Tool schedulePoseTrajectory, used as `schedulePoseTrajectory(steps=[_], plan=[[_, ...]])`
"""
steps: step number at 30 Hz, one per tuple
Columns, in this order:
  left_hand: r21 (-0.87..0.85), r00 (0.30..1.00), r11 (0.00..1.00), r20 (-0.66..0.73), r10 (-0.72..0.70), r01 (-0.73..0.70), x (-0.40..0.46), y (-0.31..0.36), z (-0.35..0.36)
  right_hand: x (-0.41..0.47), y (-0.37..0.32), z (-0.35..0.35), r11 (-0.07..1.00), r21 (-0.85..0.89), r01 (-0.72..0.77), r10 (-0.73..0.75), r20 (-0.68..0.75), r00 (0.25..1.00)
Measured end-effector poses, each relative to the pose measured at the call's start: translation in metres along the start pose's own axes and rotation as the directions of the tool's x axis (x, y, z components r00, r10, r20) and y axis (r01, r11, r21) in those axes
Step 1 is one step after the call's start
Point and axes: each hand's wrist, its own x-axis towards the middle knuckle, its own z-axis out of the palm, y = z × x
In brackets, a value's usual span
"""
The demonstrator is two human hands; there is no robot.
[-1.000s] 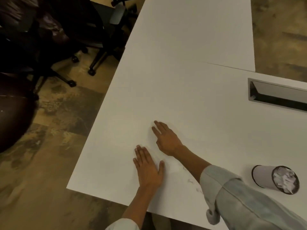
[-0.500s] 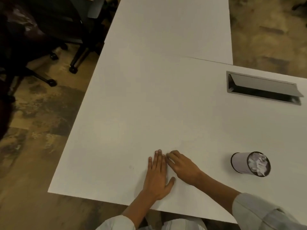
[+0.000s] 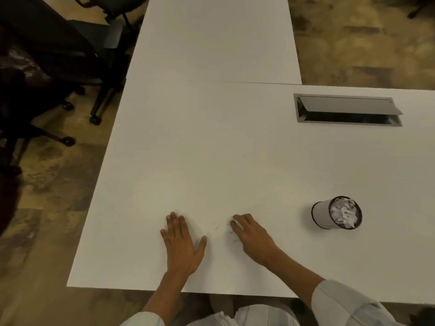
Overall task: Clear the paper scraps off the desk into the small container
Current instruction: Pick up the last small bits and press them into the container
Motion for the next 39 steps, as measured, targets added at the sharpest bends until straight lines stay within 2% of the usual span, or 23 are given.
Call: schedulePoseTrajectory(steps=[2,4,6,8,9,12,16,19,21,23,25,28,30,33,35,39], plan=[[-0.042,0.997,0.996,0.005,-0.077,0.077,-0.012,-0.005,0.006,-0.019,0.002,0.003,0.996,0.085,-0.016,0.019,-0.04,0.999],[-0.068,0.994,0.991,0.022,-0.111,0.113,-0.02,-0.006,0.012,-0.036,0.014,0.001,0.953,0.232,-0.194,0.221,-0.093,0.971],[-0.071,0.994,0.992,0.03,-0.104,0.105,-0.023,-0.001,0.014,-0.057,0.026,-0.001,0.824,0.399,-0.401,0.478,-0.112,0.871],[-0.061,0.998,0.997,0.036,-0.054,0.056,-0.023,0.01,0.015,-0.079,0.032,0.003,0.721,0.431,-0.543,0.613,-0.032,0.789],[-0.047,0.999,0.999,0.046,-0.006,0.009,-0.023,0.016,0.018,-0.089,0.028,0.009,0.717,0.391,-0.577,0.616,0.031,0.787],[-0.019,0.975,0.981,0.111,0.192,-0.191,-0.026,0.037,0.027,-0.099,0.001,0.036,0.783,0.24,-0.574,0.555,0.148,0.819],[-0.07,0.895,0.91,0.165,0.414,-0.408,-0.032,0.057,0.031,-0.074,-0.031,0.059,0.794,0.138,-0.592,0.581,0.119,0.805],[-0.2,0.892,0.889,0.112,0.438,-0.411,-0.026,0.058,0.013,-0.041,-0.042,0.063,0.842,0.118,-0.527,0.52,0.087,0.85],[-0.205,0.888,0.879,0.077,0.454,-0.432,-0.017,0.052,-0.001,-0.022,-0.044,0.062,0.873,0.111,-0.475,0.468,0.083,0.88],[-0.168,0.872,0.869,0.077,0.483,-0.466,-0.006,0.044,-0.014,-0.01,-0.041,0.058,0.889,0.141,-0.435,0.429,0.074,0.9],[-0.123,0.859,0.862,0.095,0.504,-0.492,0.005,0.035,-0.024,-0.01,-0.033,0.051,0.883,0.242,-0.402,0.407,0.031,0.913],[-0.041,0.822,0.832,0.137,0.553,-0.553,0.02,0.023,-0.029,-0.031,-0.016,0.037,0.811,0.433,-0.393,0.456,-0.047,0.889],[0.045,0.776,0.781,0.161,0.609,-0.623,0.027,0.018,-0.028,-0.048,-0.006,0.03,0.803,0.468,-0.37,0.448,-0.065,0.891],[0.14,0.684,0.671,0.217,0.696,-0.728,0.033,0.02,-0.021,-0.055,0.0,0.024,0.91,0.326,-0.258,0.27,0.008,0.963],[0.185,0.642,0.615,0.238,0.729,-0.766,0.034,0.026,-0.016,-0.042,-0.004,0.022,0.959,0.217,-0.182,0.166,0.09,0.982],[0.24,0.679,0.635,0.267,0.684,-0.734,0.023,0.034,-0.002,-0.022,-0.014,0.025,0.989,0.099,-0.112,0.096,0.15,0.984]])
